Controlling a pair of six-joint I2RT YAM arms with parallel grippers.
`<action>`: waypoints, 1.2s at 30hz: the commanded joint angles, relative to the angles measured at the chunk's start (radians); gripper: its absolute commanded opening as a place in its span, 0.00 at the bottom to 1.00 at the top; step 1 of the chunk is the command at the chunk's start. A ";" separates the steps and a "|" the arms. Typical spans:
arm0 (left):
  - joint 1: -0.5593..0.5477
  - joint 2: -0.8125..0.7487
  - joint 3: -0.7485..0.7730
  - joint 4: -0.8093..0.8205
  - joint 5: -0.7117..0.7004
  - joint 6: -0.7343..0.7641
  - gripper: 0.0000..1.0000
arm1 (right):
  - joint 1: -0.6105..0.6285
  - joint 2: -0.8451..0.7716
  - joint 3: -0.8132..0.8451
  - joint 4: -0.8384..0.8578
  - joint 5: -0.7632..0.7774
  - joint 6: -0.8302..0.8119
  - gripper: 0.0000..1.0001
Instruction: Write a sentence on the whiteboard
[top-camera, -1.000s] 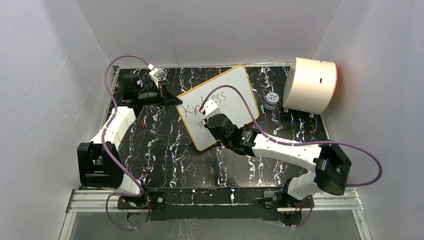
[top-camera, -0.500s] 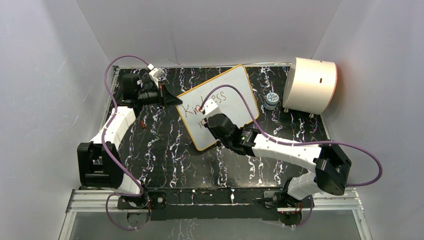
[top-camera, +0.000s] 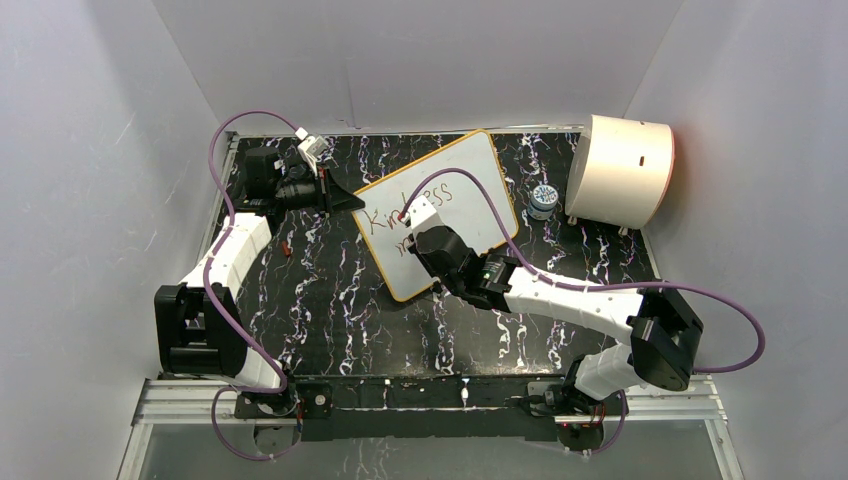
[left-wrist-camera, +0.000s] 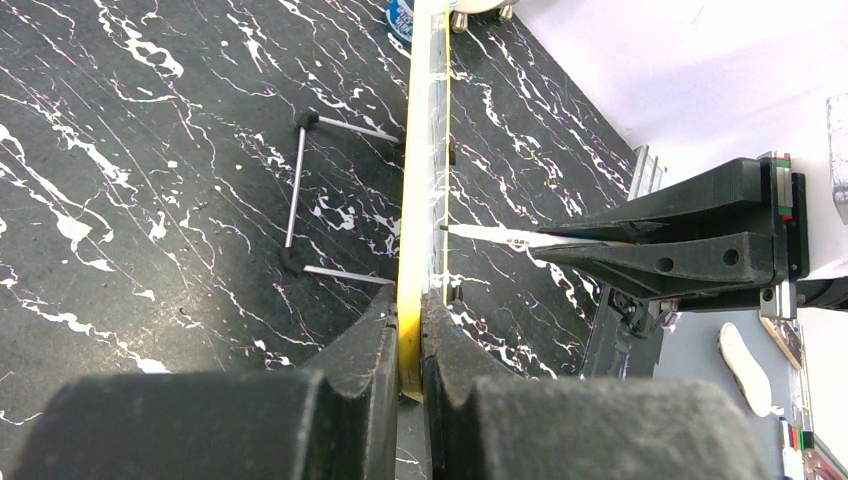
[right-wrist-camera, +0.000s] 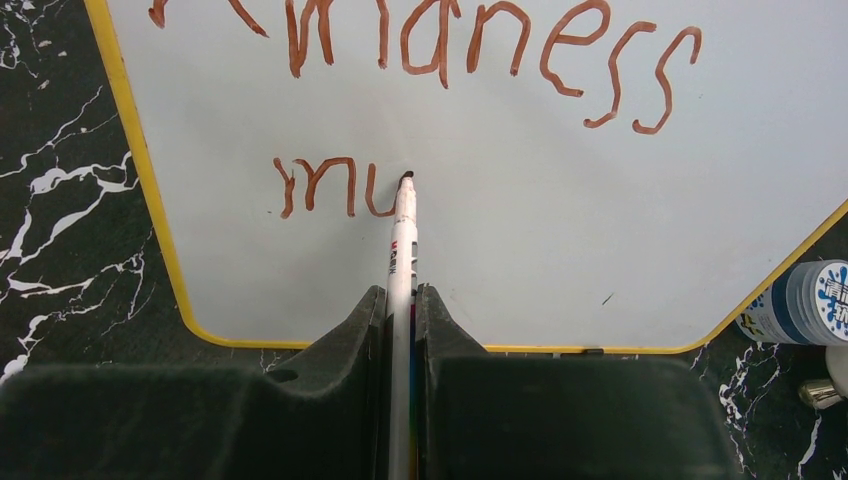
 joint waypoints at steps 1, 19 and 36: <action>-0.041 0.038 -0.036 -0.124 -0.036 0.079 0.00 | -0.016 -0.014 0.036 0.038 -0.012 0.005 0.00; -0.041 0.040 -0.035 -0.125 -0.038 0.079 0.00 | -0.016 -0.021 0.004 -0.068 -0.057 0.046 0.00; -0.041 0.041 -0.036 -0.124 -0.036 0.079 0.00 | -0.017 -0.029 -0.004 -0.077 -0.026 0.049 0.00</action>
